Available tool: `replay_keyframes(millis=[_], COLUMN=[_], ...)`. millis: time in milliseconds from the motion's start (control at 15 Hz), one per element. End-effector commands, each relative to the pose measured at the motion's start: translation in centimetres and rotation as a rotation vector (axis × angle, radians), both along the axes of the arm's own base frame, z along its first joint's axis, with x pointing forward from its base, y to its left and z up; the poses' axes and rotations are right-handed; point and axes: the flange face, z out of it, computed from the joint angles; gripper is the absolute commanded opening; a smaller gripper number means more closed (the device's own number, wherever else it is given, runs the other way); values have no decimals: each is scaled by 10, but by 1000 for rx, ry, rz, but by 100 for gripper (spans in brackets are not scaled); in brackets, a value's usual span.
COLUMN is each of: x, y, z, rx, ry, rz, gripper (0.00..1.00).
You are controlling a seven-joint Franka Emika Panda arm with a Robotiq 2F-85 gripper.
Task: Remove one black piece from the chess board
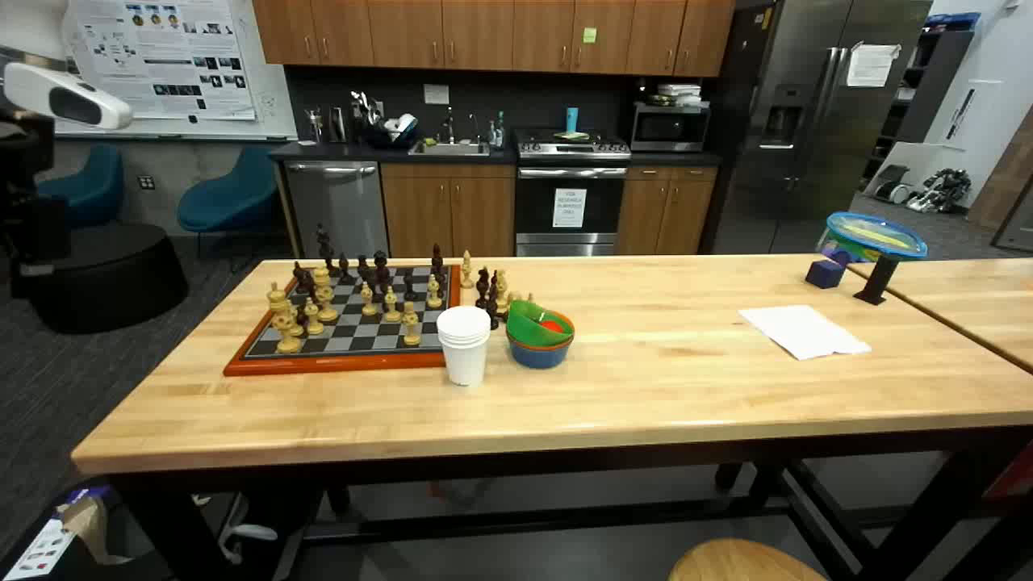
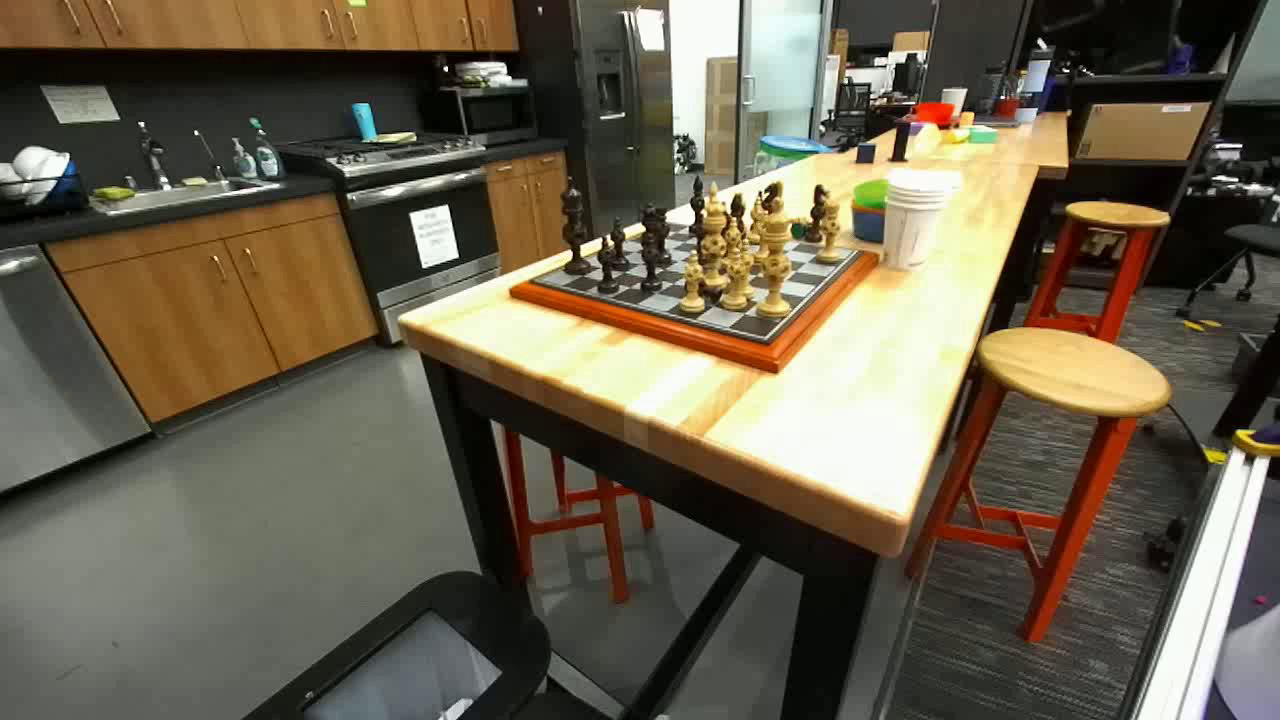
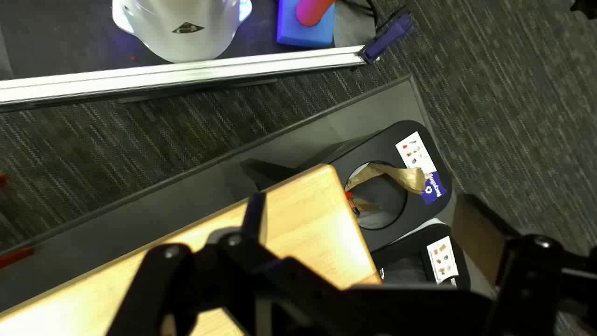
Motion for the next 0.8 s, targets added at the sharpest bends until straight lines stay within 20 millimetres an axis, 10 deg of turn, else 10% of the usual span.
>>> replay_keyframes(millis=[0,333,733], x=[0,28,138], y=[0,-2,8], z=[0,-4,-11], rx=[0,4,-93], ry=[1,-6,-132], rz=[0,71,208], gripper=[100,100,100])
